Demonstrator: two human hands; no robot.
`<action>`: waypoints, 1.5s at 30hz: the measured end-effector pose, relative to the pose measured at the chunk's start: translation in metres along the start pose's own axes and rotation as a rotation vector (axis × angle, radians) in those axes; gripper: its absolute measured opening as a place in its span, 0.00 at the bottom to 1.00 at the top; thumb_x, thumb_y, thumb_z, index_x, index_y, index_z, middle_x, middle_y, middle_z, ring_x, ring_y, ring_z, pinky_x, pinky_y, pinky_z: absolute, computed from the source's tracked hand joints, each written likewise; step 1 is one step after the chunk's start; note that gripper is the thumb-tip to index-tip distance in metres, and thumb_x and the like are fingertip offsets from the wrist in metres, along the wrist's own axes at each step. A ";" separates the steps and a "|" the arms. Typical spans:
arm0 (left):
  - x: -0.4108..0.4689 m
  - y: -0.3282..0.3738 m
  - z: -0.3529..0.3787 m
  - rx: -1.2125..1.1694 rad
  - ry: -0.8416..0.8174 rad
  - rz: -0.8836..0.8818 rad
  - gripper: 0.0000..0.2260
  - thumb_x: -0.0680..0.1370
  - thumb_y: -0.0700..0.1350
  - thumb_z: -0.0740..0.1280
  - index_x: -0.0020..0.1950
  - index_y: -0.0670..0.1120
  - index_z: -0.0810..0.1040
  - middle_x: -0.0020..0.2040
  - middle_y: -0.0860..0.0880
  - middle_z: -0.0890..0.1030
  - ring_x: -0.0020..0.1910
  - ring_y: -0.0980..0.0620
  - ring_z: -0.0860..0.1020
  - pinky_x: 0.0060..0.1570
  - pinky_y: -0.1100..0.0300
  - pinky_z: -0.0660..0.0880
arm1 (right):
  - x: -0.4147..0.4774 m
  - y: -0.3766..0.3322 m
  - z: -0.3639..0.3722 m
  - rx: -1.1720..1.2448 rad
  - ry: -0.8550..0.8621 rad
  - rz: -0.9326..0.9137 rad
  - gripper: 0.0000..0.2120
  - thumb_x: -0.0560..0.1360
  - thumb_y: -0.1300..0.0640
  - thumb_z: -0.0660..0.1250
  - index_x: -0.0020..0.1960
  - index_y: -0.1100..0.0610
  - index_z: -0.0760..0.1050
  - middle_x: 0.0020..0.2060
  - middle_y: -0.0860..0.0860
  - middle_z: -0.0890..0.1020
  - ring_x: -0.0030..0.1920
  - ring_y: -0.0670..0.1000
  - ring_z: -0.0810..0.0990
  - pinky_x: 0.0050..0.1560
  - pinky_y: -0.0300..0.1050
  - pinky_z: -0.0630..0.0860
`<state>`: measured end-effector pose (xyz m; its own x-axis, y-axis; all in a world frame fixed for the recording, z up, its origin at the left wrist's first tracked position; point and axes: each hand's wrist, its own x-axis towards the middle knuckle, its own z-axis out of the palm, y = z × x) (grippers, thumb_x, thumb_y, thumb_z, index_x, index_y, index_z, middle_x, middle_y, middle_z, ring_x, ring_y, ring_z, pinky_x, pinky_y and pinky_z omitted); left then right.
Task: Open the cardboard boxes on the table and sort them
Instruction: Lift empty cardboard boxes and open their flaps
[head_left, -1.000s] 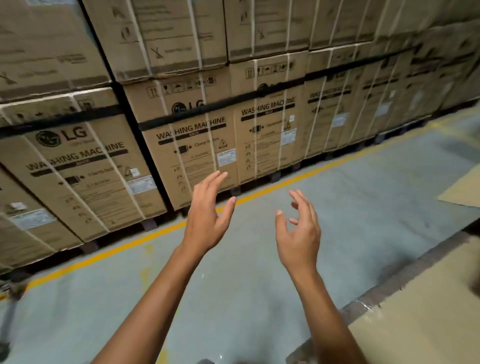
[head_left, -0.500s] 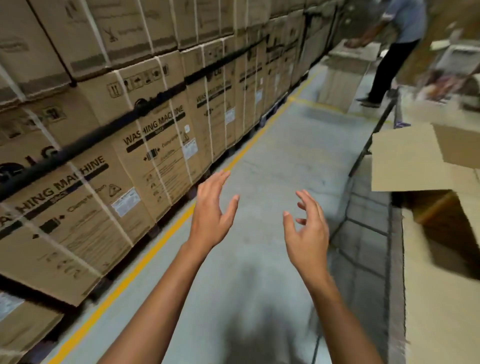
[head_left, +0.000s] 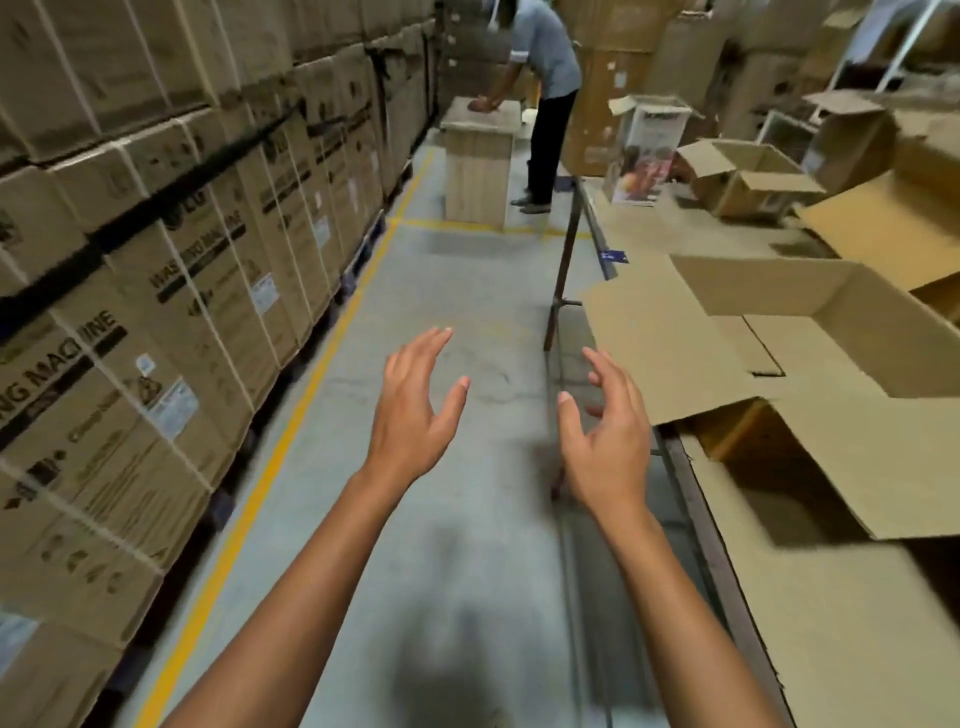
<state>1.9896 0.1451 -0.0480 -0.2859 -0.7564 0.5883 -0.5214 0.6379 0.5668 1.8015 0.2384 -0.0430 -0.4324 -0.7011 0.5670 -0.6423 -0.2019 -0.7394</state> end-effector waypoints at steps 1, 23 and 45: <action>0.018 -0.002 0.010 -0.008 -0.018 0.015 0.23 0.80 0.52 0.63 0.73 0.43 0.70 0.70 0.46 0.74 0.69 0.46 0.71 0.69 0.62 0.61 | 0.016 0.008 0.002 -0.017 0.025 0.006 0.25 0.76 0.52 0.63 0.71 0.57 0.71 0.69 0.54 0.74 0.65 0.57 0.75 0.59 0.60 0.77; 0.371 0.013 0.296 -0.345 -0.491 0.398 0.22 0.78 0.51 0.62 0.70 0.45 0.74 0.64 0.46 0.77 0.65 0.45 0.71 0.64 0.49 0.70 | 0.212 0.153 -0.070 -0.664 0.517 0.396 0.22 0.78 0.52 0.65 0.71 0.52 0.71 0.72 0.52 0.72 0.71 0.54 0.69 0.63 0.61 0.76; 0.434 0.043 0.555 0.037 -1.171 0.222 0.14 0.77 0.42 0.62 0.58 0.37 0.79 0.56 0.35 0.81 0.54 0.37 0.79 0.49 0.53 0.75 | 0.208 0.252 -0.103 -1.225 0.371 1.421 0.38 0.78 0.38 0.59 0.81 0.53 0.50 0.80 0.61 0.52 0.80 0.61 0.49 0.75 0.64 0.53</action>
<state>1.3968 -0.2359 -0.0886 -0.9228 -0.3141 -0.2232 -0.3848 0.7815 0.4911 1.4847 0.1118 -0.0738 -0.9529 0.3026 0.0223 0.2973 0.9458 -0.1309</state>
